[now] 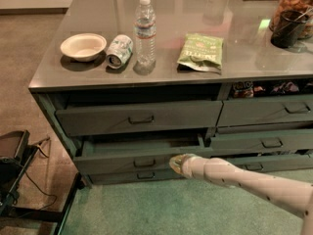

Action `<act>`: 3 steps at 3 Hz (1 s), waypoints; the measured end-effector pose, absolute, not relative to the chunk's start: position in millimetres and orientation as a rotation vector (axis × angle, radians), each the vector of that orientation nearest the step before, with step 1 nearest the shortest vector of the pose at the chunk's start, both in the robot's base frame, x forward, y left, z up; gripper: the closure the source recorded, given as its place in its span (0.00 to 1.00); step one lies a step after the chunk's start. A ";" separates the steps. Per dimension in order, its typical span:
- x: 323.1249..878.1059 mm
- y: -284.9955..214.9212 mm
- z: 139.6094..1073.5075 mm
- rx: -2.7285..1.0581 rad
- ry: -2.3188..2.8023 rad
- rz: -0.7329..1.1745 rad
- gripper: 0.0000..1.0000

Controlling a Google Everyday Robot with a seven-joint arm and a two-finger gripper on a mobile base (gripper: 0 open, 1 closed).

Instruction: Close middle drawer

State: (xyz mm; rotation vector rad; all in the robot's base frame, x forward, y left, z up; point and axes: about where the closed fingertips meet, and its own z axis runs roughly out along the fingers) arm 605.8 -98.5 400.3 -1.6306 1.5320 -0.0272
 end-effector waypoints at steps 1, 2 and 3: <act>632.5 -85.2 397.2 -1.655 1.523 -0.023 1.00; 655.0 -73.8 395.9 -1.675 1.515 -0.024 1.00; 660.4 -69.8 395.9 -1.680 1.514 -0.027 1.00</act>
Offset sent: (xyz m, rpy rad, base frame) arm 0.0770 0.0345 -0.0044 -0.0401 0.0037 0.0428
